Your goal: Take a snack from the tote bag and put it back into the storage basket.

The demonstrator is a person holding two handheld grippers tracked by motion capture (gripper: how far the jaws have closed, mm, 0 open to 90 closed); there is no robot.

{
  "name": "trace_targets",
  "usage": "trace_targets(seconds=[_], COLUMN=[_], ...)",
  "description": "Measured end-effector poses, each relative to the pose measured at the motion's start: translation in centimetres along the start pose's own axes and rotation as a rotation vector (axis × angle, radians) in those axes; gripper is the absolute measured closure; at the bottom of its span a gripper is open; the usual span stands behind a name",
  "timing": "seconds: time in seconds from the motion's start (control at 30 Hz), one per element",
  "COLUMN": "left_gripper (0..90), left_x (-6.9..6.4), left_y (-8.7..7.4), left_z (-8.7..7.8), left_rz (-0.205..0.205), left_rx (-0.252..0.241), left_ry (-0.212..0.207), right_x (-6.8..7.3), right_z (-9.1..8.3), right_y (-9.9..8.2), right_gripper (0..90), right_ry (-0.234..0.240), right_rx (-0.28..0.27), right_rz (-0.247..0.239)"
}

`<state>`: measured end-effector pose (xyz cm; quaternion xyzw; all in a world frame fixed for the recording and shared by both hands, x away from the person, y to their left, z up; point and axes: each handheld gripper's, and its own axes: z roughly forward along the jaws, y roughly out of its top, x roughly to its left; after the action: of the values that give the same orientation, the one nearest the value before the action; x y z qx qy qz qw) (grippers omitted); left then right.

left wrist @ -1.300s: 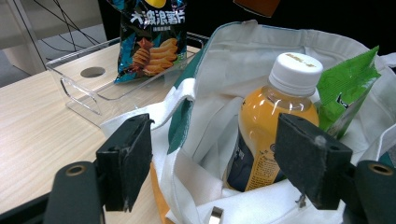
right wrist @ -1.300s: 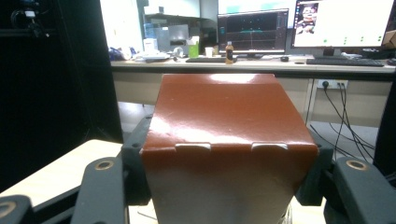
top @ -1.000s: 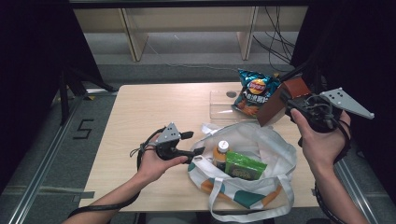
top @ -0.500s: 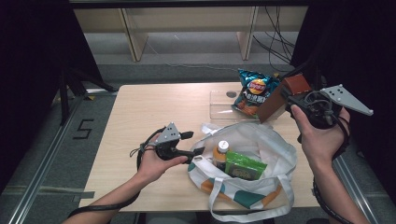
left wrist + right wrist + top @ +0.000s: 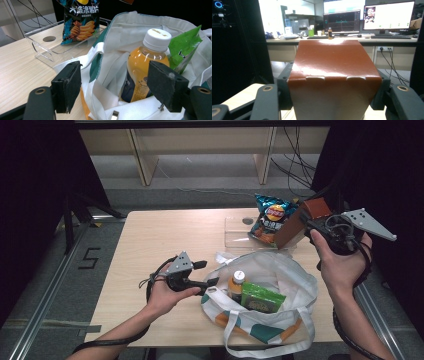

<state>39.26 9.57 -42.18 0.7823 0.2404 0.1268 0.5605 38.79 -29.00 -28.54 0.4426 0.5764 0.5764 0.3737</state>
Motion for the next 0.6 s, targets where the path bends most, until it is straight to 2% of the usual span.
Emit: trace_targets(seconds=[0.2,0.3,0.33,0.37,0.6], left_gripper=[27.0,27.1,27.1,27.1,27.1], left_x=[0.0,0.0,0.0,0.0,0.0], left_y=[0.0,0.0,0.0,0.0,0.0], left_z=[0.0,0.0,0.0,0.0,0.0], left_rz=[-0.003,-0.003,-0.003,-0.002,-0.003], left_rx=[-0.003,-0.009,-0.005,-0.003,-0.001], left_ry=[0.000,-0.009,-0.005,-0.001,0.000], right_x=[-0.2,-0.3,-0.4,-0.3,-0.6], right_z=[0.4,0.4,0.5,0.6,1.1], right_y=[0.1,0.2,0.2,0.2,0.2], right_gripper=[39.3,39.3,39.3,39.3,39.3], right_ry=[-0.008,-0.013,-0.013,-0.016,-0.031], right_rx=[-0.013,0.002,-0.011,-0.011,-0.006], right_rz=[-0.012,-0.002,-0.013,0.001,-0.002])
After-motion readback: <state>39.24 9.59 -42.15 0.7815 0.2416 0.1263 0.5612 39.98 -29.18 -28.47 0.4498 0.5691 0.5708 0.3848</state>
